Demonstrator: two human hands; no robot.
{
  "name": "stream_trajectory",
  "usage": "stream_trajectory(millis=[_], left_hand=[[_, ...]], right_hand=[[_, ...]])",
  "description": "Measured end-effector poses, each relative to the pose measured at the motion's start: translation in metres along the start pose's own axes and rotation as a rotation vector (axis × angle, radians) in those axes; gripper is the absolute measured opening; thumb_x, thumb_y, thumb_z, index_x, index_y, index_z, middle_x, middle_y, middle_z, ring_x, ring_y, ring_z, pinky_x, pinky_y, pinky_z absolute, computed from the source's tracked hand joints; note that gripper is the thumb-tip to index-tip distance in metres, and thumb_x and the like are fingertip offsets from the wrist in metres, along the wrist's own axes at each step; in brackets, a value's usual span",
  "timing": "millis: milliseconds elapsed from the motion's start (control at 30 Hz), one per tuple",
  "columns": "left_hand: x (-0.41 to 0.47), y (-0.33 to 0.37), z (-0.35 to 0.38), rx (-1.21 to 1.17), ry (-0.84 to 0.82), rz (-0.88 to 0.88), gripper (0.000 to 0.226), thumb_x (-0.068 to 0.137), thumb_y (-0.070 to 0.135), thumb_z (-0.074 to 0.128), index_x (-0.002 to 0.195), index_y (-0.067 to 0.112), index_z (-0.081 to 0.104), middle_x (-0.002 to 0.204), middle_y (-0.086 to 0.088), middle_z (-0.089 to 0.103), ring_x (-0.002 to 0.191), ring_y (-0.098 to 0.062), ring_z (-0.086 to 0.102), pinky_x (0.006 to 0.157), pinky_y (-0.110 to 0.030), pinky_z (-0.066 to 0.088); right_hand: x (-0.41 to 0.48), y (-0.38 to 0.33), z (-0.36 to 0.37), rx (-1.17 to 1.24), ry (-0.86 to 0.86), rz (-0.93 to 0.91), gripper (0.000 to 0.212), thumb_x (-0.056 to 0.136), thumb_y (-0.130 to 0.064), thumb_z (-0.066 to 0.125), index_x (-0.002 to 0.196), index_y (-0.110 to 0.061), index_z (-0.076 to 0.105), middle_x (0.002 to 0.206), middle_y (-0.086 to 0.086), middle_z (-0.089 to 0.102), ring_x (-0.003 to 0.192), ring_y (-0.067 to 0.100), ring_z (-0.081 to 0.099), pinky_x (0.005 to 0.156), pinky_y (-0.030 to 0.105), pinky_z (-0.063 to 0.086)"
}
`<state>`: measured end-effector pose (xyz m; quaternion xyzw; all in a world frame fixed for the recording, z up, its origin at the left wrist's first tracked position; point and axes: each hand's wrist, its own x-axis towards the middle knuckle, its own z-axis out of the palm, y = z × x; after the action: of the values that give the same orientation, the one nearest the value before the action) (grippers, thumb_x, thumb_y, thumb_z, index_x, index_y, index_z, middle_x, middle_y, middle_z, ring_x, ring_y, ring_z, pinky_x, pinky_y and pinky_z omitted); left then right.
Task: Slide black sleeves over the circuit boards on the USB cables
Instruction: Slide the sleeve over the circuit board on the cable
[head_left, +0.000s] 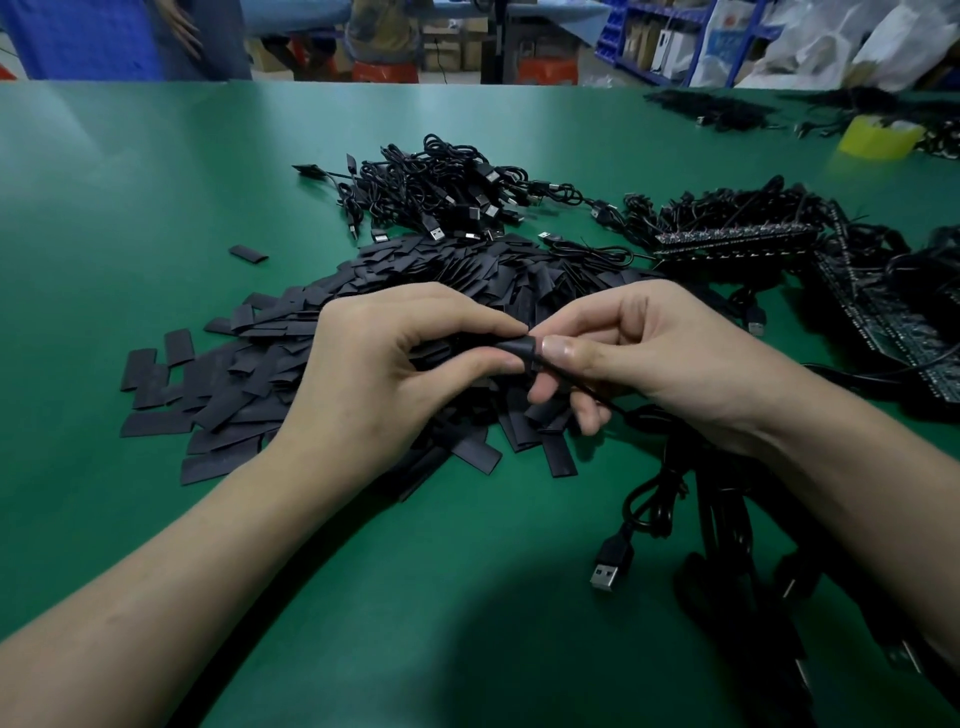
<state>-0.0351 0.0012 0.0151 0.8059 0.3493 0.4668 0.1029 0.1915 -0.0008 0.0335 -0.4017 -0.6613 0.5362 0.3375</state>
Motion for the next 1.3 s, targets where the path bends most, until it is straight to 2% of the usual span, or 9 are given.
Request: stream_trajectory(millis=[100, 167, 300, 400, 467, 633, 933, 1133, 1300], left_hand=[[0.000, -0.001, -0.001, 0.020, 0.035, -0.053, 0.021, 0.083, 0.026, 0.084, 0.101, 0.016, 0.082, 0.095, 0.005, 0.075, 0.089, -0.005, 0.070, 0.084, -0.020, 0.053], [0.000, 0.000, 0.000, 0.028, 0.068, -0.098, 0.024, 0.081, 0.029, 0.086, 0.103, 0.019, 0.081, 0.094, 0.008, 0.074, 0.086, -0.007, 0.069, 0.081, -0.019, 0.052], [-0.001, 0.002, 0.003, -0.042, 0.183, -0.232, 0.039, 0.074, 0.035, 0.091, 0.108, 0.022, 0.076, 0.087, 0.012, 0.073, 0.078, -0.011, 0.070, 0.078, -0.015, 0.053], [-0.001, 0.003, 0.005, -0.079, 0.227, -0.279, 0.038, 0.073, 0.034, 0.092, 0.105, 0.021, 0.074, 0.086, 0.010, 0.072, 0.077, -0.011, 0.070, 0.077, -0.014, 0.053], [-0.001, 0.004, 0.006, -0.065, 0.224, -0.286, 0.039, 0.073, 0.035, 0.091, 0.105, 0.021, 0.074, 0.087, 0.011, 0.073, 0.081, -0.010, 0.072, 0.079, -0.014, 0.054], [-0.001, 0.008, 0.007, -0.048, 0.190, -0.273, 0.051, 0.072, 0.037, 0.092, 0.116, 0.020, 0.073, 0.099, 0.011, 0.074, 0.093, -0.008, 0.072, 0.090, -0.025, 0.057], [-0.001, 0.009, 0.008, -0.031, 0.172, -0.210, 0.046, 0.080, 0.027, 0.088, 0.122, 0.016, 0.072, 0.108, 0.003, 0.071, 0.102, -0.011, 0.070, 0.095, -0.030, 0.056], [0.000, 0.010, 0.008, -0.011, 0.159, -0.201, 0.046, 0.079, 0.021, 0.088, 0.121, 0.015, 0.071, 0.107, 0.002, 0.069, 0.102, -0.010, 0.069, 0.095, -0.028, 0.055], [0.000, 0.010, 0.007, 0.009, 0.132, -0.173, 0.049, 0.079, 0.016, 0.087, 0.125, 0.013, 0.068, 0.109, 0.001, 0.068, 0.101, -0.012, 0.067, 0.094, -0.031, 0.054]], right_hand=[[-0.001, -0.003, -0.002, -0.005, 0.011, -0.011, 0.022, 0.090, -0.026, 0.067, 0.101, -0.010, 0.076, 0.079, 0.014, 0.076, 0.047, 0.013, 0.056, 0.052, 0.019, 0.048], [-0.001, -0.003, 0.000, -0.040, 0.040, -0.027, 0.013, 0.092, -0.023, 0.069, 0.098, -0.014, 0.077, 0.075, 0.013, 0.075, 0.045, 0.013, 0.053, 0.051, 0.018, 0.047], [0.000, -0.001, 0.004, -0.063, 0.112, -0.048, 0.006, 0.096, -0.012, 0.068, 0.098, -0.012, 0.074, 0.073, 0.013, 0.075, 0.045, 0.014, 0.056, 0.050, 0.020, 0.049], [0.001, -0.001, 0.008, -0.064, 0.147, -0.051, 0.005, 0.096, -0.011, 0.068, 0.098, -0.010, 0.072, 0.074, 0.014, 0.075, 0.046, 0.016, 0.060, 0.050, 0.022, 0.051], [0.001, 0.000, 0.010, -0.051, 0.161, -0.048, 0.004, 0.096, -0.010, 0.067, 0.097, -0.009, 0.071, 0.074, 0.014, 0.075, 0.046, 0.016, 0.061, 0.050, 0.022, 0.051], [0.000, -0.001, 0.014, 0.006, 0.156, -0.064, 0.005, 0.098, -0.011, 0.065, 0.096, -0.012, 0.070, 0.076, 0.015, 0.075, 0.048, 0.018, 0.064, 0.051, 0.022, 0.051], [-0.002, -0.003, 0.016, -0.048, 0.149, -0.075, 0.004, 0.099, -0.009, 0.063, 0.098, -0.010, 0.067, 0.077, 0.014, 0.076, 0.059, 0.025, 0.071, 0.055, 0.024, 0.054], [-0.001, -0.002, 0.016, -0.176, 0.179, -0.095, 0.003, 0.099, -0.009, 0.065, 0.100, -0.012, 0.067, 0.077, 0.012, 0.077, 0.067, 0.033, 0.075, 0.073, 0.040, 0.063], [-0.001, -0.003, 0.018, -0.203, 0.174, -0.080, 0.005, 0.099, -0.010, 0.063, 0.102, -0.011, 0.067, 0.079, 0.012, 0.078, 0.068, 0.033, 0.075, 0.078, 0.048, 0.062]])
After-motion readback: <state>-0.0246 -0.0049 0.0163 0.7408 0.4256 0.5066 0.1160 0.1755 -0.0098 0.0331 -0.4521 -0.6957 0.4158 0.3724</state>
